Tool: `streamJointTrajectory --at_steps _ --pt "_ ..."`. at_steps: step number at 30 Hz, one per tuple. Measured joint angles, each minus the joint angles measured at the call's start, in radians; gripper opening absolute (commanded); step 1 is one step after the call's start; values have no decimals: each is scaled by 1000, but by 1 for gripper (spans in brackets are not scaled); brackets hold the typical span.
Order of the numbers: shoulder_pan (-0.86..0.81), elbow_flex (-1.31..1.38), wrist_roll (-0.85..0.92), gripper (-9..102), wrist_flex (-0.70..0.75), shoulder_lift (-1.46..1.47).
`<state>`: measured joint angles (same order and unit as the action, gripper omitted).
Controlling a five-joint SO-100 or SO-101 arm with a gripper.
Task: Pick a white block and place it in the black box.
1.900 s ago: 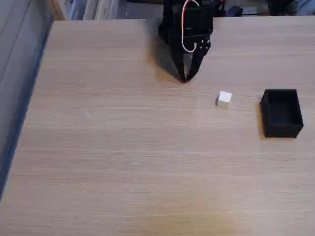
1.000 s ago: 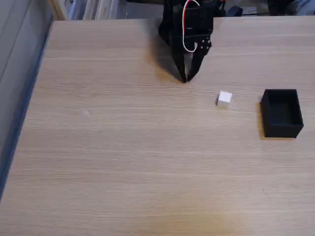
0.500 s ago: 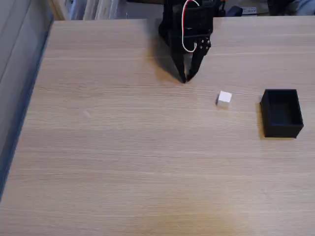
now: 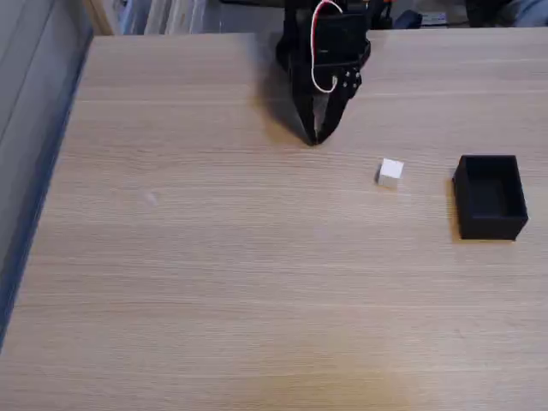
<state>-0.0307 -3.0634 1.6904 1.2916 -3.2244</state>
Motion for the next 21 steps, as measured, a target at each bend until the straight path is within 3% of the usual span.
streamJointTrajectory --at_steps 13,21 --pt "114 376 -192 4 -43 509" --pt "187 594 -359 19 12 769"
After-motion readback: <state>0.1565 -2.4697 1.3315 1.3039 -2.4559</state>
